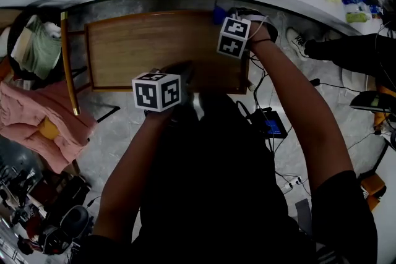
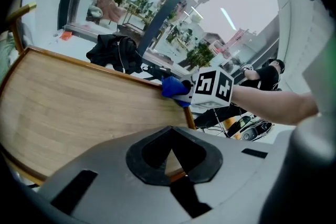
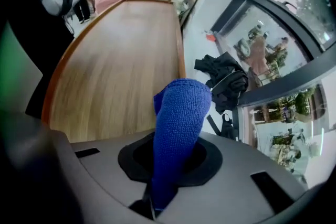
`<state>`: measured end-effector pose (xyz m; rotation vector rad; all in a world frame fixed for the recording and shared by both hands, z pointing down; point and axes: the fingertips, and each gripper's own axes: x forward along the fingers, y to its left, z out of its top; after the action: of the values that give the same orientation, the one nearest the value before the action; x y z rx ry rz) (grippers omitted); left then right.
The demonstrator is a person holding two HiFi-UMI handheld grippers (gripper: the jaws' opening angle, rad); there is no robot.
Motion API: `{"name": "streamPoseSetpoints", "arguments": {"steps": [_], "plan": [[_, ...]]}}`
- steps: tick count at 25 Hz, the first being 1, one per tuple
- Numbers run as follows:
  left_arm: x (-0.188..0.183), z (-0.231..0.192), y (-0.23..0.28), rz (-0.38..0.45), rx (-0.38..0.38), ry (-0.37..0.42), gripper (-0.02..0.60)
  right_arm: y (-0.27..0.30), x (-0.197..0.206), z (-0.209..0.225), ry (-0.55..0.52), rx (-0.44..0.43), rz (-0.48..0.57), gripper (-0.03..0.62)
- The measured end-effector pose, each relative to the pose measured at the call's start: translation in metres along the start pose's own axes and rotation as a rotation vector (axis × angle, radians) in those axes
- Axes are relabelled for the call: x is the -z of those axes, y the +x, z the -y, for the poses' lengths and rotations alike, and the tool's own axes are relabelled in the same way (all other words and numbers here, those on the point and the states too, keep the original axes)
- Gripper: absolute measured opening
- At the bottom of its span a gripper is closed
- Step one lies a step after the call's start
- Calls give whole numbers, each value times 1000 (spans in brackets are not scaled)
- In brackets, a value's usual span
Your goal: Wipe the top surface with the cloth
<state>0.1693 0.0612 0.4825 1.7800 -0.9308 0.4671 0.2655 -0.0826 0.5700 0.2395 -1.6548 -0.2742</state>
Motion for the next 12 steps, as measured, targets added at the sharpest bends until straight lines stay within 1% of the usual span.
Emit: {"name": "streamPoseSetpoints", "arguments": {"steps": [3, 5, 7, 9, 12], "plan": [[-1, -5, -3, -2, -8, -3, 9, 5, 2, -3, -32, 35, -24, 48], [-1, -7, -3, -5, -11, -5, 9, 5, 3, -2, -16, 50, -16, 48], [-1, -9, -2, -7, -11, -8, 9, 5, 3, -2, 30, 25, 9, 48], [-2, -9, 0, -8, -10, -9, 9, 5, 3, -3, 87, -19, 30, 48], [-3, -8, 5, -13, -5, -6, 9, 4, 4, -5, 126, -64, 18, 46]]}}
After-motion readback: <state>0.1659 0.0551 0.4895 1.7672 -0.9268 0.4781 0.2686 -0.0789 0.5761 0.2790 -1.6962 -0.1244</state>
